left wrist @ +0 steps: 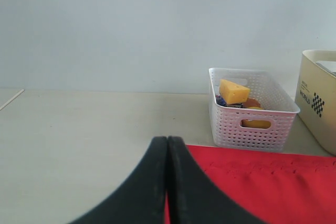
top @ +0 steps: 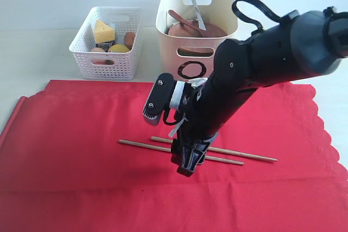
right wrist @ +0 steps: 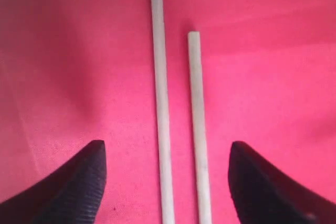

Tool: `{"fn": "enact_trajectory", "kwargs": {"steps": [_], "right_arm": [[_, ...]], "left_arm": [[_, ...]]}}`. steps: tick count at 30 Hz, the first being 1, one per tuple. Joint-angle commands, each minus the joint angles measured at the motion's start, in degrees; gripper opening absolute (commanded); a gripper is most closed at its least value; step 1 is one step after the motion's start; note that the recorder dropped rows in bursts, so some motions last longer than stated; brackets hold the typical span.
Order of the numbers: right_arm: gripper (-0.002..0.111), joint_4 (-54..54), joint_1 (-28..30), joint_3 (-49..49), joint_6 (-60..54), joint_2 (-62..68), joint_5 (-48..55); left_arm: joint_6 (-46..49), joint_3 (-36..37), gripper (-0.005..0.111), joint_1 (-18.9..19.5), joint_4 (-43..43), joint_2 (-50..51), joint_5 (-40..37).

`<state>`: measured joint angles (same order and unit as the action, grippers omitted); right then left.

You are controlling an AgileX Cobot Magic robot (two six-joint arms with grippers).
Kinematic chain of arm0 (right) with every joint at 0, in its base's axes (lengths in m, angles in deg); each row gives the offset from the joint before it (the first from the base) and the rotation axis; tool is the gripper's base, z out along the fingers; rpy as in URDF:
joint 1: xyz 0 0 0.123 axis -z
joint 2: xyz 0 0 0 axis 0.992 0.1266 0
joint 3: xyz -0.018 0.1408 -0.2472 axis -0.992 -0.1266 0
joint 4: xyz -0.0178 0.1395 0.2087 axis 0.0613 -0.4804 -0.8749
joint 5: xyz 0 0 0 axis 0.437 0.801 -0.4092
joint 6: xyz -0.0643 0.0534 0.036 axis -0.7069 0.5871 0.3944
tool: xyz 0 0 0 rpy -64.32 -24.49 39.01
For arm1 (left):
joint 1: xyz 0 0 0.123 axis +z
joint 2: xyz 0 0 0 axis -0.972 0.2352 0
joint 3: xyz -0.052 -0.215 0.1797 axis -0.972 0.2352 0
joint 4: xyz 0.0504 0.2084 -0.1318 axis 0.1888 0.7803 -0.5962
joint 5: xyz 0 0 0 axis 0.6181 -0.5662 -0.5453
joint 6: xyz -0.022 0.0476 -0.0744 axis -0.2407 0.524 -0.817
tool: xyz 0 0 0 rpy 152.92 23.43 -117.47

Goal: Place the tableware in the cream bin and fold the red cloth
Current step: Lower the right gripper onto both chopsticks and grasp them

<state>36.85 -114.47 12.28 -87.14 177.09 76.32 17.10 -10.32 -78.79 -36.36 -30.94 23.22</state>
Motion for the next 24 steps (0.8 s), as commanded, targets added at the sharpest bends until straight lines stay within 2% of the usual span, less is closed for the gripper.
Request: {"fn": "enact_trajectory", "kwargs": {"steps": [1, 6, 9, 18, 24], "right_arm": [[0.064, 0.4, -0.2, -0.2, -2.0, 2.0, -2.0], [0.063, 0.4, -0.2, -0.2, -3.8, 3.5, -3.9], [0.058, 0.4, -0.2, -0.2, -4.1, 4.4, -3.9], [0.021, 0.4, -0.2, -0.2, -4.6, 6.2, -2.7], [0.006, 0.4, -0.2, -0.2, -4.6, 6.2, -2.1]], "left_arm": [[-0.1, 0.0, 0.001, 0.1, -0.1, -0.4, 0.3], [-0.1, 0.0, 0.001, 0.1, -0.1, -0.4, 0.3], [-0.1, 0.0, 0.001, 0.1, -0.1, -0.4, 0.3], [-0.1, 0.0, 0.001, 0.1, -0.1, -0.4, 0.3], [-0.1, 0.0, 0.001, 0.1, -0.1, -0.4, 0.3]]}}
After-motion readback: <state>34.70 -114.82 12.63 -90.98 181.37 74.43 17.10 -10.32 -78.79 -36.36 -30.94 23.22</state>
